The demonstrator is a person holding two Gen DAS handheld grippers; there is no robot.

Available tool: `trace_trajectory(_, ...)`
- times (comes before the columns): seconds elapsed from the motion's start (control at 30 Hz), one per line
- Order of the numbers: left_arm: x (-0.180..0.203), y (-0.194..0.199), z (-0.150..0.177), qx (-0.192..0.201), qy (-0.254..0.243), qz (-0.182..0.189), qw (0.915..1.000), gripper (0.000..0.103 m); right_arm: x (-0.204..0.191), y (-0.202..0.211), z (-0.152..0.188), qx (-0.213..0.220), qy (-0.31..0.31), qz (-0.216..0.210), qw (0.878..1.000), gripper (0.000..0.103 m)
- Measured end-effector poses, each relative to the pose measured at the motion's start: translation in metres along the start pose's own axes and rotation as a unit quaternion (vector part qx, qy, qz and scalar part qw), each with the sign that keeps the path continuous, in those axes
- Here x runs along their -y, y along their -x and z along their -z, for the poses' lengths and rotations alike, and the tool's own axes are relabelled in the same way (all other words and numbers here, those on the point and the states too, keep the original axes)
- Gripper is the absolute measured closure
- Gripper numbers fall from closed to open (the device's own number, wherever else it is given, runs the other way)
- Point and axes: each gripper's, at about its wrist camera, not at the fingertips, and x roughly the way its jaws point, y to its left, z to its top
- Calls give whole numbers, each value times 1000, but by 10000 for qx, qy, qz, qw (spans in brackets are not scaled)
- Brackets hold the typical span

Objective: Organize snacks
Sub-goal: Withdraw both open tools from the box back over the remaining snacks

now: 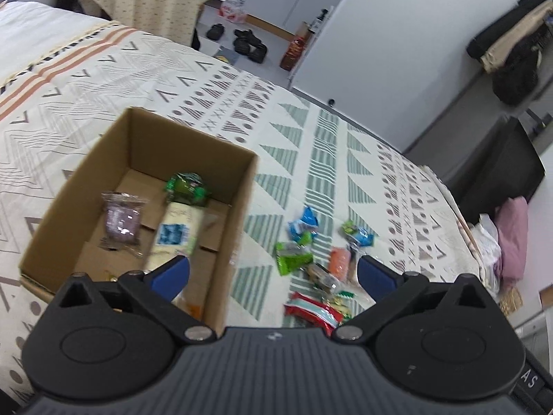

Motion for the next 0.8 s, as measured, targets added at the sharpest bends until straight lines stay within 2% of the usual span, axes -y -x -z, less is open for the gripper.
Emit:
trace_trajectory(0.1, 8, -3, 5, -8, -79, 10, 10000, 0, 11, 8, -1, 26, 15, 50, 10000, 0)
trace_trajectory(0.27, 22, 2, 12, 219, -287, -115, 9993, 0, 30, 19, -3, 67, 32, 107, 9999, 0)
trace_trajectory(0.53, 36, -9, 20, 61, -464, -92, 9989, 0, 60, 32, -5, 112, 67, 153, 9998, 0)
trace_trajectory(0.8, 51, -20, 30, -5, -705, -229, 9973, 0, 91, 34, -1, 34, 7, 218, 9998, 0)
